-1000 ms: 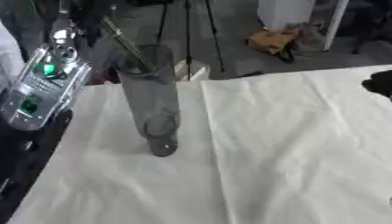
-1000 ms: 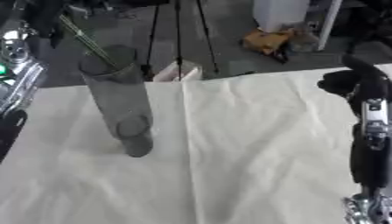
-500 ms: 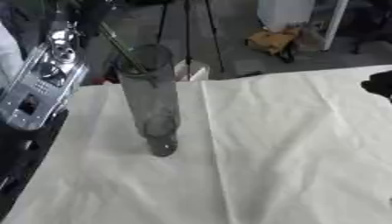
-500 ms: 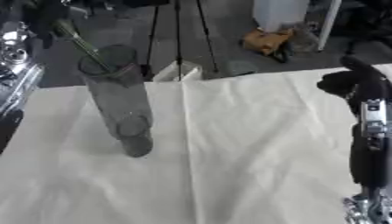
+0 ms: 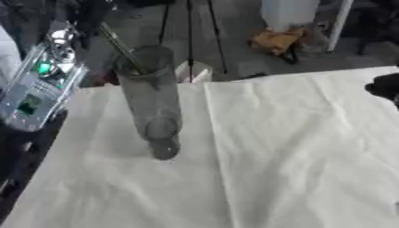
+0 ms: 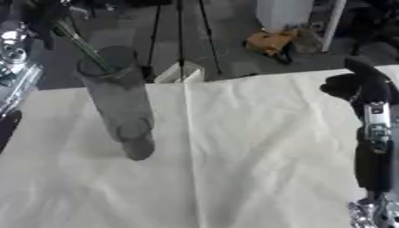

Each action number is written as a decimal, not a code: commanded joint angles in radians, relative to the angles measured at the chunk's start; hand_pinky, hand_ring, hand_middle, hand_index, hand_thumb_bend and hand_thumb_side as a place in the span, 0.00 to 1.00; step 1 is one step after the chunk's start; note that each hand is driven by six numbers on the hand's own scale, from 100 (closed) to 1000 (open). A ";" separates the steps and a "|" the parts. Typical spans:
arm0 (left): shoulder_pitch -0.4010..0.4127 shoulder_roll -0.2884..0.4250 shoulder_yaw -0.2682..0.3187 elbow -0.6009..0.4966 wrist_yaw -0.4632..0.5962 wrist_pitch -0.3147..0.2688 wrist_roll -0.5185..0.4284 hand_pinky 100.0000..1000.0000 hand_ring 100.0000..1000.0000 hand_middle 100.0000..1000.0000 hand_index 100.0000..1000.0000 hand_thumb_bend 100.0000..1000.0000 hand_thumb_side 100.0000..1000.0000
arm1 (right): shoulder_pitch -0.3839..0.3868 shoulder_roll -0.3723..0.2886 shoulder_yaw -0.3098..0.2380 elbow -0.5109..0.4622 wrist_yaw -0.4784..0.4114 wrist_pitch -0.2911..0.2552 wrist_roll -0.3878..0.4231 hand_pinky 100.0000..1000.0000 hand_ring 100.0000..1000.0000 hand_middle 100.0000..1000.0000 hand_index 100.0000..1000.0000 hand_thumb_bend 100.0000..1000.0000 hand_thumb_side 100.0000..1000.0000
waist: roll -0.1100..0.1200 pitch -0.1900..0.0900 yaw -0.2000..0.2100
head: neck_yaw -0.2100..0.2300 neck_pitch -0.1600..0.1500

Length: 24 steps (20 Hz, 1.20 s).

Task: Arrange flowers into the vase.

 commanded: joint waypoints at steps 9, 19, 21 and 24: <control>-0.028 0.042 0.016 0.011 -0.075 -0.008 -0.129 0.29 0.51 0.51 0.50 0.00 0.69 | -0.008 -0.007 -0.003 -0.018 0.003 0.007 -0.001 0.69 0.61 0.56 0.81 0.00 1.00 | 0.018 0.001 -0.005 | -0.001 -0.017; -0.036 0.044 0.011 -0.007 -0.117 -0.059 -0.270 0.40 0.61 0.63 0.65 0.00 0.75 | -0.008 -0.006 -0.001 -0.018 0.004 0.014 0.003 0.69 0.61 0.55 0.81 0.00 1.00 | 0.024 0.005 -0.007 | 0.001 -0.017; -0.035 0.046 0.012 -0.012 -0.127 -0.079 -0.297 0.45 0.65 0.67 0.71 0.00 0.79 | -0.008 -0.006 0.000 -0.018 0.004 0.015 0.004 0.69 0.61 0.55 0.81 0.00 1.00 | 0.025 0.006 -0.006 | 0.001 -0.019; -0.034 0.048 0.009 -0.009 -0.145 -0.105 -0.341 0.47 0.66 0.68 0.73 0.00 0.79 | -0.009 -0.007 0.000 -0.018 0.004 0.015 0.005 0.69 0.61 0.55 0.81 0.00 1.00 | 0.025 0.007 -0.006 | 0.001 -0.019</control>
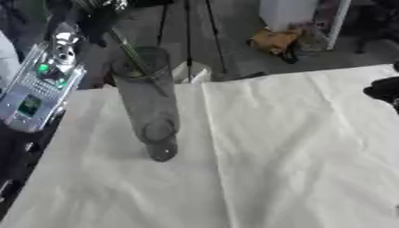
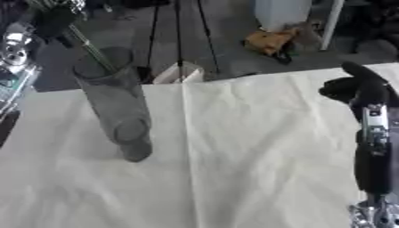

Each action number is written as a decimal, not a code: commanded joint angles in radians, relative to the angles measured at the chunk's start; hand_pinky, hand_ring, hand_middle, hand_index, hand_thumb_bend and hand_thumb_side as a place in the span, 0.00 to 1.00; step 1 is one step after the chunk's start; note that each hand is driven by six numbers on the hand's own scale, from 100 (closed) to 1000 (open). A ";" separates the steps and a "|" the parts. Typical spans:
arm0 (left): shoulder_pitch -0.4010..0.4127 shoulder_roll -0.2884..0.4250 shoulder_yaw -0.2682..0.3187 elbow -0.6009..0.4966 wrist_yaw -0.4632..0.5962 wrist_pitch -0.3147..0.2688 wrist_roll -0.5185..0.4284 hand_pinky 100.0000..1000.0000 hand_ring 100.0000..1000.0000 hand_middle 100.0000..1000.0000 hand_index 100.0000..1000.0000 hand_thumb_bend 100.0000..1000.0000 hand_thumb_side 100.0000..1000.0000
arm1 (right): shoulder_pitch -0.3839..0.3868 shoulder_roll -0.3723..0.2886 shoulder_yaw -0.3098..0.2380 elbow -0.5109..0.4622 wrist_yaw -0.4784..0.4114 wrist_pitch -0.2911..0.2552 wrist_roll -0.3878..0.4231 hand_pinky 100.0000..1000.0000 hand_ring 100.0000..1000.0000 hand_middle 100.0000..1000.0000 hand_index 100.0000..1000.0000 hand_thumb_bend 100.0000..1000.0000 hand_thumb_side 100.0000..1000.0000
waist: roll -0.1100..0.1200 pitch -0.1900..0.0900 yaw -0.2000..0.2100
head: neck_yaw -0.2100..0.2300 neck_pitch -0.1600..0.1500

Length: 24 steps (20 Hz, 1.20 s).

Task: Arrange flowers into the vase.

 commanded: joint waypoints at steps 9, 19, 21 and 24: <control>-0.022 0.049 0.011 -0.007 -0.109 -0.060 -0.163 0.53 0.71 0.72 0.81 0.05 0.82 | -0.009 -0.008 0.000 -0.018 0.003 0.002 0.003 0.69 0.61 0.55 0.81 0.00 1.00 | 0.015 -0.001 0.004 | 0.000 -0.010; -0.012 0.068 0.007 0.002 -0.255 -0.102 -0.252 0.61 0.76 0.78 0.91 0.09 0.83 | -0.009 -0.008 -0.001 -0.018 0.001 0.001 0.005 0.70 0.61 0.55 0.82 0.00 1.00 | 0.013 0.000 0.004 | 0.000 -0.013; -0.010 0.068 0.008 0.005 -0.285 -0.114 -0.275 0.62 0.77 0.80 0.95 0.12 0.86 | -0.009 -0.007 -0.001 -0.018 0.001 0.001 0.005 0.70 0.61 0.55 0.82 0.00 1.00 | 0.013 0.000 0.003 | 0.000 -0.015; -0.009 0.067 0.010 0.010 -0.327 -0.133 -0.313 0.65 0.79 0.81 0.98 0.15 0.89 | -0.009 -0.007 -0.002 -0.018 0.001 0.001 0.005 0.70 0.61 0.55 0.82 0.00 1.00 | 0.013 0.000 0.002 | 0.000 -0.016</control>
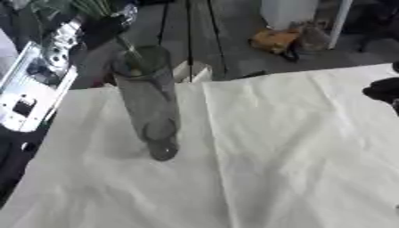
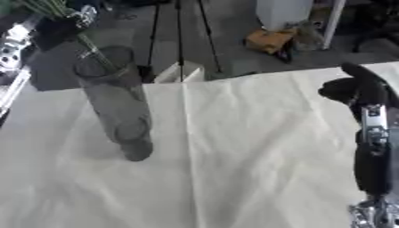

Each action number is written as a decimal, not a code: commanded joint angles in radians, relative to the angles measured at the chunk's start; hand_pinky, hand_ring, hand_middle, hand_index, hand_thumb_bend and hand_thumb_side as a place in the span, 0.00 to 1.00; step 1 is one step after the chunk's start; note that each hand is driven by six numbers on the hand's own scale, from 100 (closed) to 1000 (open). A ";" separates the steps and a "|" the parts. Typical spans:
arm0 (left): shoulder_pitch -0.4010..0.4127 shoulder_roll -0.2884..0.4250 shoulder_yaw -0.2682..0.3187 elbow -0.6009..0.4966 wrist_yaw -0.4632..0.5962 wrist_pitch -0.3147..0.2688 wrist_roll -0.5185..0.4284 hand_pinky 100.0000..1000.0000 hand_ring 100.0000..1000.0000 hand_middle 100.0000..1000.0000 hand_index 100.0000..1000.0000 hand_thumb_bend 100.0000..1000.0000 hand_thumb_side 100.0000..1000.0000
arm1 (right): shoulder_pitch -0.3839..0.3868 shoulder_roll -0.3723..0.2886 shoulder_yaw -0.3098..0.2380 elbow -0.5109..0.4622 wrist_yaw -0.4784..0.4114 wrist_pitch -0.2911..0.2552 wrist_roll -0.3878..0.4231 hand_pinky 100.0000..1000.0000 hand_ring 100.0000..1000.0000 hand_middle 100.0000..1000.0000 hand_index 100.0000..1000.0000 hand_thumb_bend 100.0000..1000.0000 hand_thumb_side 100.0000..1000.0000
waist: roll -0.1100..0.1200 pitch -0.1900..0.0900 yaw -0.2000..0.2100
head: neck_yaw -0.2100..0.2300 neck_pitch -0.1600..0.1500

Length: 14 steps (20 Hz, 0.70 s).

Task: Arrange flowers into the vase.

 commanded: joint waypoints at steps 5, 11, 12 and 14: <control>-0.016 0.032 0.022 0.005 -0.081 -0.030 -0.088 0.67 0.80 0.83 1.00 0.15 0.92 | -0.008 -0.006 -0.003 -0.018 0.001 0.000 0.002 0.70 0.61 0.55 0.82 0.00 1.00 | 0.013 -0.002 -0.001 | 0.001 -0.017; -0.015 0.033 0.019 0.010 -0.093 -0.066 -0.150 0.72 0.83 0.85 1.00 0.33 1.00 | -0.007 -0.004 -0.002 -0.018 0.001 0.002 0.004 0.70 0.61 0.55 0.82 0.00 1.00 | 0.015 0.000 -0.002 | 0.001 -0.020; -0.015 0.034 0.020 0.010 -0.093 -0.076 -0.161 0.73 0.84 0.86 1.00 0.44 1.00 | -0.007 -0.004 -0.002 -0.018 0.001 0.002 0.005 0.70 0.61 0.55 0.82 0.00 1.00 | 0.015 0.000 -0.002 | 0.001 -0.020; -0.014 0.036 0.021 0.012 -0.095 -0.092 -0.183 0.75 0.84 0.87 1.00 0.50 1.00 | -0.007 -0.004 -0.002 -0.018 0.001 0.002 0.005 0.70 0.61 0.55 0.82 0.00 1.00 | 0.016 0.000 -0.003 | 0.002 -0.019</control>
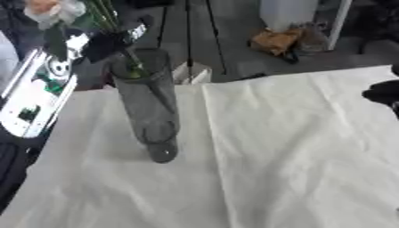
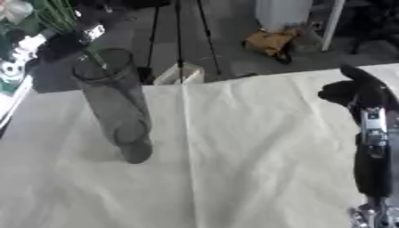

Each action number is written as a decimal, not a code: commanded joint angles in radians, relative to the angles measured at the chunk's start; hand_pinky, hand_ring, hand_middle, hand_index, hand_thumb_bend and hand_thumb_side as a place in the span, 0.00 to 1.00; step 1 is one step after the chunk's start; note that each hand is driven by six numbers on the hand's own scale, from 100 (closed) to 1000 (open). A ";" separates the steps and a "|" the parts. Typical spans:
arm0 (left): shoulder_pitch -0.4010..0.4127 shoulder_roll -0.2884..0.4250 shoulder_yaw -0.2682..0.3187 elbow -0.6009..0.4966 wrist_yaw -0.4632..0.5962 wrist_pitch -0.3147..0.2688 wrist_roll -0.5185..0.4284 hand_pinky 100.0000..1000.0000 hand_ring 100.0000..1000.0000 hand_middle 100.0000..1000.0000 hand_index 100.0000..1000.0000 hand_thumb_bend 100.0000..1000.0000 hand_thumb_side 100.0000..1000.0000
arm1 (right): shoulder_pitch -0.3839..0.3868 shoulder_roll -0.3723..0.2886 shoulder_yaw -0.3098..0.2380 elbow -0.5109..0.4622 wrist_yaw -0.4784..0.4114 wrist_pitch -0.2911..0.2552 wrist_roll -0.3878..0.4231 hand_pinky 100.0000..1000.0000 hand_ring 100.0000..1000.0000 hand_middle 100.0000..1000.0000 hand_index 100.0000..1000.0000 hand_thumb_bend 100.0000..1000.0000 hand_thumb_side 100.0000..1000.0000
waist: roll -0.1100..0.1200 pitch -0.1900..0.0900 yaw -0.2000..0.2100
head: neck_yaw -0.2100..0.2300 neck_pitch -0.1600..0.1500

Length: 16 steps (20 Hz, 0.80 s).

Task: Arrange flowers into the vase.

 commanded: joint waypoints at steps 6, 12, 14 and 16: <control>-0.015 0.042 0.024 -0.001 -0.026 -0.047 -0.072 0.78 0.86 0.88 1.00 0.73 1.00 | -0.006 -0.009 -0.002 -0.018 0.000 0.000 0.003 0.70 0.61 0.55 0.82 0.00 1.00 | 0.017 -0.005 -0.001 | 0.002 -0.011; -0.013 0.049 0.024 -0.001 -0.057 -0.059 -0.130 0.79 0.87 0.88 1.00 0.94 1.00 | -0.005 -0.009 -0.003 -0.018 -0.001 0.000 0.004 0.70 0.61 0.55 0.82 0.00 1.00 | 0.017 -0.005 0.001 | 0.003 -0.006; -0.011 0.050 0.025 -0.003 -0.066 -0.061 -0.143 0.80 0.87 0.88 1.00 0.94 1.00 | -0.005 -0.009 -0.003 -0.018 -0.002 -0.001 0.004 0.70 0.61 0.55 0.82 0.00 1.00 | 0.017 -0.005 0.002 | 0.003 -0.004; -0.009 0.052 0.025 -0.007 -0.068 -0.063 -0.157 0.80 0.87 0.89 1.00 0.95 1.00 | -0.004 -0.009 -0.003 -0.018 -0.002 0.000 0.005 0.70 0.61 0.55 0.82 0.00 1.00 | 0.016 -0.005 0.004 | 0.003 -0.003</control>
